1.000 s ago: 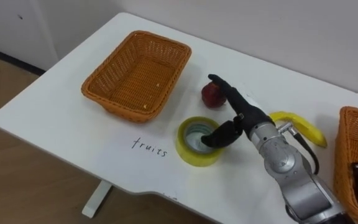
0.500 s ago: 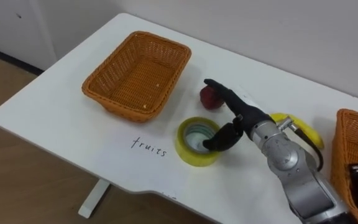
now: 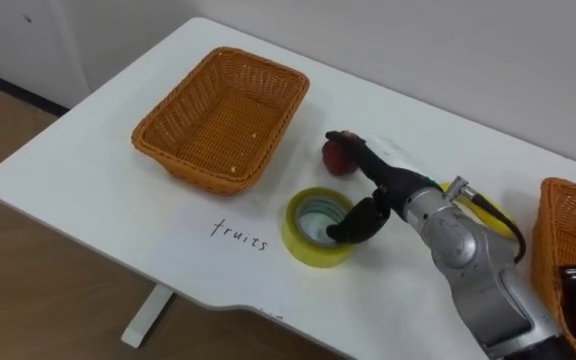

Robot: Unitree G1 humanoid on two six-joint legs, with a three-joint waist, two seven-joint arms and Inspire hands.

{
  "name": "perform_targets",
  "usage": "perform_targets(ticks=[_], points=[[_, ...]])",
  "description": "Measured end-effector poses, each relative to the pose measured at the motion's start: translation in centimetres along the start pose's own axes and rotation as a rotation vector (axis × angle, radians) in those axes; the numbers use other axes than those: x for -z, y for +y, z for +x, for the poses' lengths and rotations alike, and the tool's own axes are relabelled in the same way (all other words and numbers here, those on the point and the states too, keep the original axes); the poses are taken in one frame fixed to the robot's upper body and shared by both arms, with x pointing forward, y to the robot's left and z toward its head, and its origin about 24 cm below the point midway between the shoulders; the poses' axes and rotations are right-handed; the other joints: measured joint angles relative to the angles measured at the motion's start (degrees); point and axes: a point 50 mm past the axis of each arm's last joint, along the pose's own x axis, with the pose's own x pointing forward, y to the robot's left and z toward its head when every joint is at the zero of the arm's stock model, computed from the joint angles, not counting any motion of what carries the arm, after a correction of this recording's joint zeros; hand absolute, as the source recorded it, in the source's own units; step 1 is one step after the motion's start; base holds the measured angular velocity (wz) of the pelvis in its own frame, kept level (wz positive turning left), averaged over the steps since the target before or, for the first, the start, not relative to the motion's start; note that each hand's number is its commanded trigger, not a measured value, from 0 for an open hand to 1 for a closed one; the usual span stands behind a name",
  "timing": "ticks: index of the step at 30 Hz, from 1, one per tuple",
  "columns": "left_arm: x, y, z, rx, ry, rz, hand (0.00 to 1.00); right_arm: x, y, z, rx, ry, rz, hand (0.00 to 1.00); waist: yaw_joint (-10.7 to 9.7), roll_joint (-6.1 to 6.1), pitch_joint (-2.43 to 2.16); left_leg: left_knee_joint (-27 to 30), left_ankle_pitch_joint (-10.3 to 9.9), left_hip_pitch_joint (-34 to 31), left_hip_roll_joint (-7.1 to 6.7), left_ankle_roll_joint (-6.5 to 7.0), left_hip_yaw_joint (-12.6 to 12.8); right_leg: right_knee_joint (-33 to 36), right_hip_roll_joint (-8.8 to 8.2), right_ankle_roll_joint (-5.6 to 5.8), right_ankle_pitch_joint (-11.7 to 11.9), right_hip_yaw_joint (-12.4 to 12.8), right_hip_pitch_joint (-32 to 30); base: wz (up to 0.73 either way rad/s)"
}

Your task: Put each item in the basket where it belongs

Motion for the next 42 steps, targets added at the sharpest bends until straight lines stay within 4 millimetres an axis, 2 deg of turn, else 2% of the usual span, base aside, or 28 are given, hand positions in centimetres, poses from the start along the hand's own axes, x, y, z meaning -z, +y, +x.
perform_targets(ticks=[3, 12, 19, 42], points=[[-0.4, 0.2, 0.0, -0.007, -0.011, 0.0, 0.0, 0.0, -0.1, -0.1, -0.01, 0.017, -0.019, 0.0, 0.5, -0.33, -0.11, 0.0, 0.0, 0.1, 0.01, -0.01, 0.1, 0.0, 0.05, -0.02, 0.0, 0.0, 0.0, 0.0], [-0.6, 0.4, 0.1, -0.016, -0.015, 0.001, 0.0, -0.4, 0.1, -0.2, -0.036, 0.039, -0.061, 0.0, 0.7, -0.66, 0.0, 0.0, 0.0, 0.5, 0.05, 0.0, 0.3, 0.0, 0.07, -0.05, 0.2, 0.5, 0.2, -0.01], [-1.3, 0.8, 0.2, -0.026, -0.032, 0.002, 0.0, -0.2, 0.1, -0.2, -0.045, 0.064, -0.063, 0.0, 2.1, -0.66, 0.0, 0.0, 0.0, 0.7, 0.06, 0.02, 0.3, 0.0, 0.1, -0.05, 0.3, 0.8, 0.4, -0.03], [-1.9, 1.0, 0.2, -0.052, -0.047, 0.003, 0.0, -0.2, 0.1, -0.3, -0.077, 0.088, -0.065, 0.0, 1.9, -0.73, 0.04, 0.1, 0.0, 0.7, 0.02, -0.05, -0.9, -0.1, 0.11, -0.07, 0.3, -0.2, 0.8, 0.01]])
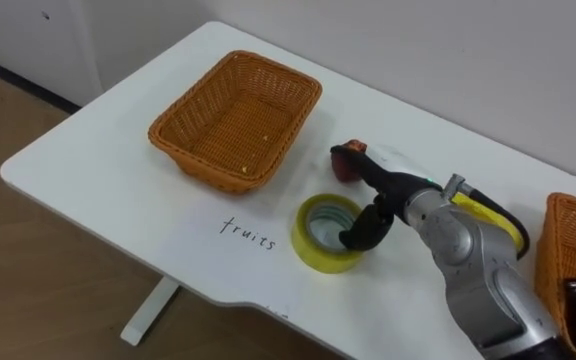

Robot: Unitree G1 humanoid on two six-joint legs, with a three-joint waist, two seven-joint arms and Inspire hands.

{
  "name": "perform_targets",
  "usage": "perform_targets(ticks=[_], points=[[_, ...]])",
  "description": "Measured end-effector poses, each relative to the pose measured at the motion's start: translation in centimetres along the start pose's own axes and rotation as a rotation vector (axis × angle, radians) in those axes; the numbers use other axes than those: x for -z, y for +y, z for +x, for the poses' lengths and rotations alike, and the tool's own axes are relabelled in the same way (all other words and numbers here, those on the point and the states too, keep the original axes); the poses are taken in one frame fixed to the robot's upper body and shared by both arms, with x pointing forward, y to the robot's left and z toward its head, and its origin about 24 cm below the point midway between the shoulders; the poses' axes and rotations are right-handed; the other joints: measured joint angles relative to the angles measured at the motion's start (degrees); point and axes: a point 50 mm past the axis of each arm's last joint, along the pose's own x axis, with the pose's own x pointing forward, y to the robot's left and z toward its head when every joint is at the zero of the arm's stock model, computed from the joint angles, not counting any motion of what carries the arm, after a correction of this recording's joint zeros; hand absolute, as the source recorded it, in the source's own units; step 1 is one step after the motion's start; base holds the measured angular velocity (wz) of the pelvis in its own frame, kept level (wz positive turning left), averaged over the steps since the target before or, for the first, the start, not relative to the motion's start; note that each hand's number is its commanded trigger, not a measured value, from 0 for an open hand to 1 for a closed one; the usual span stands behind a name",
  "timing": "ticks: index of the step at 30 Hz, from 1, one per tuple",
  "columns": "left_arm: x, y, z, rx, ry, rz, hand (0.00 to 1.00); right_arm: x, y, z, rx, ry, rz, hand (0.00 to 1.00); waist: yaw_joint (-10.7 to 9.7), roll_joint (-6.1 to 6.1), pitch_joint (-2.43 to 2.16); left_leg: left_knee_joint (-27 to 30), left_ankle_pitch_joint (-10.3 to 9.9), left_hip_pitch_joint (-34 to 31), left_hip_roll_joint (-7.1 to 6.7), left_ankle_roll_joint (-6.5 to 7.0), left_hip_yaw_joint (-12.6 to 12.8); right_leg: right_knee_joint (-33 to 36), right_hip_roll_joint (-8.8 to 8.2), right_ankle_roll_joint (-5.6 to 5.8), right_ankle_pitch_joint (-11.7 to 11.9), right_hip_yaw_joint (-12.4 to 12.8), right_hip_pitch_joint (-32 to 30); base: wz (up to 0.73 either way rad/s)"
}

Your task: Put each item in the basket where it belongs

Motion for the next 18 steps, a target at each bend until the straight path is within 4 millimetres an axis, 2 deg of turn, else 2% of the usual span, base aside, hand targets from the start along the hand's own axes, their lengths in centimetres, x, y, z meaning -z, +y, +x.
perform_targets(ticks=[5, 10, 14, 16, 17, 18], points=[[0.08, 0.01, -0.01, 0.0, 0.004, 0.001, 0.0, 0.1, 0.04, 0.0, -0.006, 0.012, 0.006, 0.0, 0.0, -0.04, -0.03, 0.0, 0.0, 0.0, 0.0, -0.03, 0.0, 0.0, -0.01, 0.0, 0.0, -0.1, 0.0, 0.0], [0.07, 0.19, 0.0, -0.015, 0.013, 0.004, 0.0, 0.01, 0.26, -0.03, -0.025, 0.025, 0.009, 0.0, 0.1, -0.49, -0.36, 0.0, 0.1, 0.1, 0.04, -0.06, 0.0, 0.1, 0.0, -0.02, 0.0, -0.1, 0.1, 0.0], [0.03, 0.29, 0.02, -0.019, 0.012, 0.004, 0.0, -0.1, 0.33, -0.08, -0.034, 0.031, -0.001, 0.0, 0.1, -0.49, -0.36, 0.0, 0.1, 0.2, 0.05, -0.07, 0.0, 0.1, -0.05, -0.06, 0.0, -0.1, 0.1, 0.0], [0.06, 0.42, 0.04, -0.026, 0.014, 0.006, 0.0, -0.31, 0.5, -0.12, -0.041, 0.036, -0.021, 0.48, 0.1, -0.5, -0.36, 0.0, 0.1, 0.2, 0.08, -0.09, 0.0, 0.1, -0.05, -0.09, 0.1, -0.1, 0.1, 0.0], [0.06, 0.46, 0.04, -0.027, 0.014, 0.007, 0.0, -0.32, 0.5, -0.12, -0.044, 0.037, -0.023, 1.0, 0.1, -0.5, -0.36, 0.0, 0.1, 0.2, 0.09, -0.11, 0.0, 0.1, -0.05, -0.1, 0.1, -0.1, 0.1, 0.0], [0.08, 0.54, 0.06, -0.029, 0.016, 0.011, 0.0, -0.32, 0.62, -0.14, -0.063, 0.037, -0.024, 1.0, 0.2, -0.54, -0.39, 0.0, 0.2, 0.2, 0.1, -0.13, 0.0, 0.1, -0.05, -0.14, 0.1, -0.1, 0.0, 0.0]])
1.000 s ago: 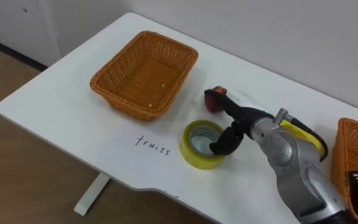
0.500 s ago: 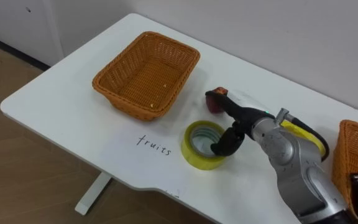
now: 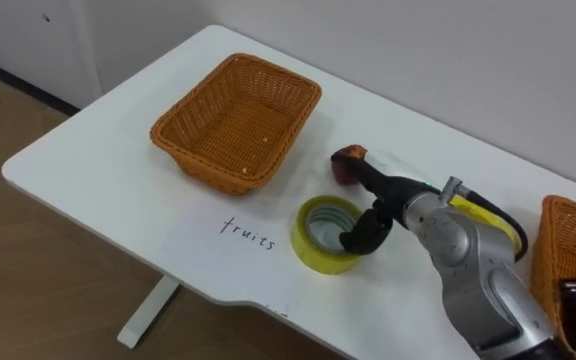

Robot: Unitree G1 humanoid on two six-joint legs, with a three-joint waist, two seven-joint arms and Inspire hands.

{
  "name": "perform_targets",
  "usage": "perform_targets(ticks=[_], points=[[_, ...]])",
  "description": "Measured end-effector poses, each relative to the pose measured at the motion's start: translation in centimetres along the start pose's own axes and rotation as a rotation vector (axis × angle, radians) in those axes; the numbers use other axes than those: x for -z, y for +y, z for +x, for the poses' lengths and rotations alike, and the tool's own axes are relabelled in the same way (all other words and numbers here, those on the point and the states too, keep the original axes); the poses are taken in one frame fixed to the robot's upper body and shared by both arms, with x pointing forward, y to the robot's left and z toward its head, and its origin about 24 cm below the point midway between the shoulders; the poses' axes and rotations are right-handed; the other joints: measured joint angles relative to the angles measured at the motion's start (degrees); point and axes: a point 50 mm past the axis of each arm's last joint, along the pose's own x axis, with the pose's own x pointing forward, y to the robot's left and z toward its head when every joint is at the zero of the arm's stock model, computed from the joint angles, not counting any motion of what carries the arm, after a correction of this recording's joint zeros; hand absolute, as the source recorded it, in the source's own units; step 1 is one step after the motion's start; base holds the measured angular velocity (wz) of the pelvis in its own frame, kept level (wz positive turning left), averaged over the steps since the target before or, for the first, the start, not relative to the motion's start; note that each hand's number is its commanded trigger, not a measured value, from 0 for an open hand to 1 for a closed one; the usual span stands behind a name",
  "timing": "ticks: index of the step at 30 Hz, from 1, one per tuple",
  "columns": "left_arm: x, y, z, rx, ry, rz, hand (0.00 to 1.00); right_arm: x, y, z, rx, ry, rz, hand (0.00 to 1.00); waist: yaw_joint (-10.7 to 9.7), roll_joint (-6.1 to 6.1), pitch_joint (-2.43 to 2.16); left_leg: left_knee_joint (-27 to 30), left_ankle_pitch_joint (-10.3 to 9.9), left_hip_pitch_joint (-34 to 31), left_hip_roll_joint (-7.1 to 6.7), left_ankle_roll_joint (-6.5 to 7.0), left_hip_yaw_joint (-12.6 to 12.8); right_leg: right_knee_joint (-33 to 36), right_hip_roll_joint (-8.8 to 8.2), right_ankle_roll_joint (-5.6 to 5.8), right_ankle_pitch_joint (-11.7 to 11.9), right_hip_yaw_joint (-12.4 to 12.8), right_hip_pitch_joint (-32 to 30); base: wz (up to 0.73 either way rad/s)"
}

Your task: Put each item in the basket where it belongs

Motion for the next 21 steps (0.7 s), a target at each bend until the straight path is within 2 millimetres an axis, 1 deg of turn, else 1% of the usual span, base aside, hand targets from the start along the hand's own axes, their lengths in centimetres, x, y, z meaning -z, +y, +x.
perform_targets(ticks=[3, 5, 8, 9, 12, 13, 21], points=[[0.1, 0.3, 0.1, -0.009, 0.012, 0.015, 0.0, -0.3, 0.7, -0.2, -0.113, -0.008, 0.006, 1.0, 0.1, -0.2, -0.1, 0.0, 0.1, 0.0, -0.02, -0.1, 0.1, 0.1, 0.09, -0.16, 0.1, 0.0, -0.4, -0.02], [0.2, 0.3, 0.1, -0.009, 0.014, 0.018, 0.0, -0.6, 0.8, -0.2, -0.133, -0.015, -0.004, 1.0, 0.2, -0.39, -0.1, -0.1, 0.2, 0.0, 0.0, -0.18, 0.1, 0.1, 0.17, -0.24, 0.1, 0.1, -0.4, 0.0], [0.1, 0.3, 0.1, -0.006, 0.012, 0.017, 0.0, -1.0, 0.3, 0.1, -0.145, -0.019, -0.018, 1.0, 0.8, -0.77, 0.04, -0.1, 0.3, 0.0, 0.05, -0.26, 0.1, 0.0, 0.23, -0.31, 0.2, 0.1, -0.5, 0.0], [0.1, 0.3, 0.1, -0.005, 0.011, 0.016, 0.0, -1.0, 0.3, 0.1, -0.157, -0.017, -0.019, 1.0, 1.3, -1.0, 0.09, -0.1, 0.3, 0.0, 0.06, -0.27, 0.1, 0.0, 0.25, -0.32, 0.2, 0.1, -0.5, 0.0], [0.2, 0.2, 0.1, -0.003, 0.014, 0.015, 0.0, -0.9, 1.2, 0.4, -0.219, -0.005, -0.035, 1.0, 1.9, -1.44, 0.25, -0.1, 0.3, -0.2, 0.03, -0.26, 0.0, 0.0, 0.24, -0.32, 0.2, 0.0, -0.6, 0.0], [0.3, 0.2, 0.1, -0.002, 0.019, 0.016, 0.0, -1.0, 1.4, 0.4, -0.251, -0.006, -0.041, 1.0, 1.9, -1.46, 0.26, -0.1, 0.2, -0.2, 0.01, -0.22, 0.0, 0.0, 0.21, -0.32, 0.2, 0.0, -0.6, 0.0], [0.1, 0.1, 0.2, 0.001, 0.023, 0.017, 0.0, -1.0, 1.5, 0.3, -0.276, -0.009, -0.038, 1.0, 2.1, -1.44, 0.26, -0.5, 0.2, -0.1, 0.01, -0.19, 0.0, -0.1, 0.23, -0.31, 0.2, 0.0, -0.6, 0.0]])
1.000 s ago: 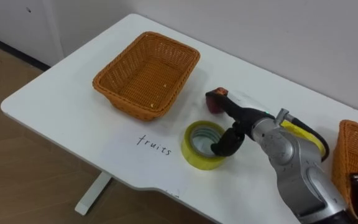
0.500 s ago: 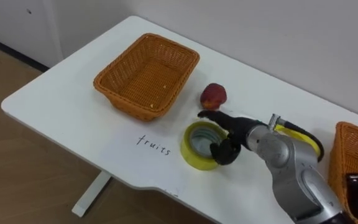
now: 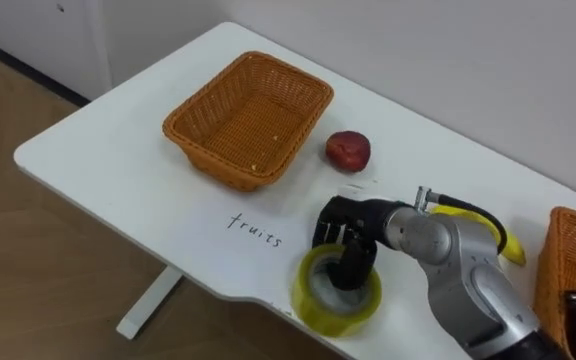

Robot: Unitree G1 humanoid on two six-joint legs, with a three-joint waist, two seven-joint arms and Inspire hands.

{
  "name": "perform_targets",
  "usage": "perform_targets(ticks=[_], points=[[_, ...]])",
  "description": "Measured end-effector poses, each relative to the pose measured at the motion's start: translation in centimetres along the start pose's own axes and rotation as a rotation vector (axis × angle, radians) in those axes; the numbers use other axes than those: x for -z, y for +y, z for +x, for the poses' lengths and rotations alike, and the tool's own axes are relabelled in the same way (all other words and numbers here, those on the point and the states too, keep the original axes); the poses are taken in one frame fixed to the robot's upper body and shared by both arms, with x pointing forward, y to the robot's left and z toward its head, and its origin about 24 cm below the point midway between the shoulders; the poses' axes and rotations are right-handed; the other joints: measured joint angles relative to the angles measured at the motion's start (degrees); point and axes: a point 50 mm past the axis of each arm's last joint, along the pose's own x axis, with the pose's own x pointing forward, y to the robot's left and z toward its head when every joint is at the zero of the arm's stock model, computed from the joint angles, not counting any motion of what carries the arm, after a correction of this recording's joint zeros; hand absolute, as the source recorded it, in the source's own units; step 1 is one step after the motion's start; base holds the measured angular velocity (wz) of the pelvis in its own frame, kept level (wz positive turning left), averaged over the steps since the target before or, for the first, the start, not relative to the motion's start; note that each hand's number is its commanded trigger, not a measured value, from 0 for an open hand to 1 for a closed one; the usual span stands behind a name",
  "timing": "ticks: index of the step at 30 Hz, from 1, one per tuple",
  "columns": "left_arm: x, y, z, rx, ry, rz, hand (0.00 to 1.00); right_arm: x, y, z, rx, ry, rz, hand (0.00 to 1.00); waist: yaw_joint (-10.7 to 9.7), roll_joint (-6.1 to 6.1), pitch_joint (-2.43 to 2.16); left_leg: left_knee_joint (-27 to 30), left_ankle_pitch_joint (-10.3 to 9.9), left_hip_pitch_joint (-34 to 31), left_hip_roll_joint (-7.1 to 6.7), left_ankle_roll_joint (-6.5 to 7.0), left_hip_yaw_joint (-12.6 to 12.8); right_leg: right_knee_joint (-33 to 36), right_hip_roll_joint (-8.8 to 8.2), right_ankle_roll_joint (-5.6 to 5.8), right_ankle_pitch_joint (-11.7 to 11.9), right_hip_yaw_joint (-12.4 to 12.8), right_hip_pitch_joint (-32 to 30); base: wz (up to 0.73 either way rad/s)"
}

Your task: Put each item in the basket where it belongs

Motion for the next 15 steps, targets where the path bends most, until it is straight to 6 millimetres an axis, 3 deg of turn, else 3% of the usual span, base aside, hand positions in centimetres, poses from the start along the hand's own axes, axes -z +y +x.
perform_targets(ticks=[15], points=[[0.01, -0.04, 0.02, 0.002, 0.004, 0.001, 0.0, -0.1, -0.06, -0.12, -0.009, -0.01, 0.006, 1.0, -0.1, 0.09, 0.05, -0.5, 0.1, 0.1, 0.0, -0.02, 0.0, -0.1, 0.02, 0.01, 0.0, 0.0, 0.1, 0.0]])
